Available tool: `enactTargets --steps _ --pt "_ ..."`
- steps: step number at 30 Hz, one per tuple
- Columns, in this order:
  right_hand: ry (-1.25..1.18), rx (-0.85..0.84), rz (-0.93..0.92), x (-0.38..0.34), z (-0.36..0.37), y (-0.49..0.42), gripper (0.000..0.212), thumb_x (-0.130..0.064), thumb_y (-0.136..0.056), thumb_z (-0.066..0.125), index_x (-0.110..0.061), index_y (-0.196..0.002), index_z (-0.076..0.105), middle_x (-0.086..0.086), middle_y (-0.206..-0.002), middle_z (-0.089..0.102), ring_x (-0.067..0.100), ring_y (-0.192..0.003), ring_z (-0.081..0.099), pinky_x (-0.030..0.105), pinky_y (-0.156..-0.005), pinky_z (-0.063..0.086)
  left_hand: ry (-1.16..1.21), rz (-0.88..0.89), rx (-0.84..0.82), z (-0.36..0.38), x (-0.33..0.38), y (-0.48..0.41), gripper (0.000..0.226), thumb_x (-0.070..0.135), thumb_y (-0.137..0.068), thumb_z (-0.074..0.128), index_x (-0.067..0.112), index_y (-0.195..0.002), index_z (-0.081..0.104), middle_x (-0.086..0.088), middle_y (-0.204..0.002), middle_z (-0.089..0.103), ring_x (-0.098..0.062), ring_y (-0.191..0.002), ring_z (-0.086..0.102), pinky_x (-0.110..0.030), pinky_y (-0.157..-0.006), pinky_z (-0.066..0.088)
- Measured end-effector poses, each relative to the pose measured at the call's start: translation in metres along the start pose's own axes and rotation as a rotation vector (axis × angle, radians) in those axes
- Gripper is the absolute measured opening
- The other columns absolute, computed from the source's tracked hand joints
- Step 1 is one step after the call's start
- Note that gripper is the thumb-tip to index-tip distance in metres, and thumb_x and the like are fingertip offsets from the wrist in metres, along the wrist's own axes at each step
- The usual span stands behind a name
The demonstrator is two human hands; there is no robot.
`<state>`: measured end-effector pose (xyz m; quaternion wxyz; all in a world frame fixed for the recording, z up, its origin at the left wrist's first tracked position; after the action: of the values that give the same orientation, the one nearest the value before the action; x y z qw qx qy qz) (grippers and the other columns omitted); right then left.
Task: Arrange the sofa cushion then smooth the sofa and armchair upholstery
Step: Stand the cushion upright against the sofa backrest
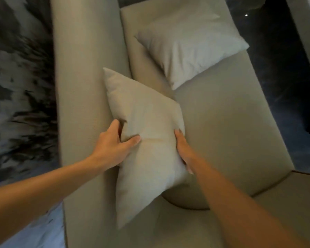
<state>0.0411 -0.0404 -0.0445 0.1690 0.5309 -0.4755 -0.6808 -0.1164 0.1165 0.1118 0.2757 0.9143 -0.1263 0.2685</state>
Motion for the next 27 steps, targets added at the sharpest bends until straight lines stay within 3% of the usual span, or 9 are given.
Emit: enactTargets --steps 2,5,7,10,15,18,21,24,27 --pt "0.009 0.025 -0.001 -0.001 0.004 0.000 0.069 -0.068 -0.095 0.026 -0.036 -0.156 0.013 0.002 -0.164 0.021 0.025 -0.149 0.020 0.050 -0.122 0.012 0.021 -0.019 -0.005 -0.003 -0.003 0.002 0.038 0.041 -0.075 0.081 0.021 -0.087 0.052 0.005 -0.078 0.063 -0.017 -0.070 0.064 -0.036 -0.036 0.051" --pt "-0.011 -0.009 0.048 -0.002 -0.007 0.011 0.072 -0.068 -0.095 0.025 -0.032 -0.157 0.012 0.001 -0.164 0.020 0.025 -0.149 0.020 0.049 -0.122 0.014 -0.186 0.063 -0.017 -0.004 0.022 -0.003 0.042 0.055 -0.065 0.073 0.023 -0.078 0.050 0.007 -0.072 0.061 -0.015 -0.067 0.060 -0.034 -0.048 0.044" --pt "-0.016 -0.033 0.064 -0.010 -0.020 0.025 0.071 -0.068 -0.095 0.028 -0.034 -0.156 0.017 -0.001 -0.163 0.024 0.026 -0.144 0.030 0.054 -0.114 0.025 -0.344 0.106 0.003 -0.014 0.050 -0.011 0.047 0.060 -0.065 0.073 0.020 -0.068 0.049 0.006 -0.064 0.059 -0.020 -0.064 0.058 -0.033 -0.050 0.036" --pt "-0.001 0.005 0.021 -0.046 -0.050 0.048 0.059 -0.059 -0.098 0.038 -0.036 -0.151 0.031 0.001 -0.155 0.040 0.023 -0.118 0.046 0.051 -0.101 0.038 -0.449 0.131 0.052 -0.035 0.104 -0.025 0.051 0.058 -0.072 0.075 0.018 -0.061 0.047 0.004 -0.059 0.054 -0.026 -0.063 0.055 -0.033 -0.051 0.029" --pt "-0.004 0.078 -0.109 -0.141 -0.102 0.045 0.040 -0.043 -0.100 0.046 -0.027 -0.137 0.049 0.006 -0.142 0.052 0.027 -0.108 0.052 0.045 -0.088 0.046 -0.450 0.105 -0.067 -0.031 0.162 -0.083 0.038 0.045 -0.080 0.067 0.013 -0.062 0.057 0.000 -0.041 0.062 -0.017 -0.038 0.063 -0.024 -0.049 0.049" --pt "-0.057 0.159 -0.147 -0.175 -0.118 0.001 0.026 -0.043 -0.098 0.049 -0.029 -0.120 0.054 0.009 -0.127 0.060 0.029 -0.102 0.059 0.051 -0.094 0.051 -0.275 0.011 -0.106 -0.012 0.157 -0.153 0.031 0.033 -0.085 0.067 0.014 -0.064 0.055 -0.009 -0.053 0.066 -0.026 -0.046 0.069 -0.033 -0.048 0.059" --pt "-0.159 0.231 -0.129 -0.185 -0.115 -0.059 0.051 -0.046 -0.096 0.053 -0.030 -0.143 0.040 0.007 -0.133 0.054 0.028 -0.098 0.060 0.048 -0.083 0.056 0.003 -0.167 -0.153 0.027 0.129 -0.227 0.026 0.028 -0.089 0.066 0.002 -0.087 0.063 -0.016 -0.079 0.066 -0.028 -0.054 0.066 -0.041 -0.057 0.061" --pt "-0.367 0.264 -0.056 -0.183 -0.106 -0.118 0.080 -0.049 -0.093 0.058 -0.039 -0.155 0.009 0.009 -0.154 0.035 0.039 -0.110 0.055 0.053 -0.084 0.057 0.324 -0.391 -0.288 0.081 0.100 -0.273 0.051 0.037 -0.093 0.064 0.002 -0.128 0.053 -0.021 -0.112 0.059 -0.033 -0.079 0.063 -0.048 -0.068 0.057" --pt "-0.531 0.337 -0.063 -0.186 -0.108 -0.163 0.095 -0.054 -0.089 0.063 -0.048 -0.151 -0.010 0.004 -0.163 0.019 0.049 -0.128 0.041 0.062 -0.086 0.053 0.447 -0.451 -0.351 0.122 0.094 -0.304 0.074 0.057 -0.089 0.061 0.014 -0.145 0.037 -0.018 -0.146 0.040 -0.043 -0.112 0.054 -0.053 -0.074 0.055"
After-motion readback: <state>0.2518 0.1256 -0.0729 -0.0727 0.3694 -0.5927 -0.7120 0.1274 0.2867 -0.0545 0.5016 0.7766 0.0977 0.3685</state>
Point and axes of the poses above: each hand's wrist, its own y-axis away from the middle knuckle, its own z-axis out of the palm, x = y × z, the point moved 9 cm from there along -y, towards the middle knuckle
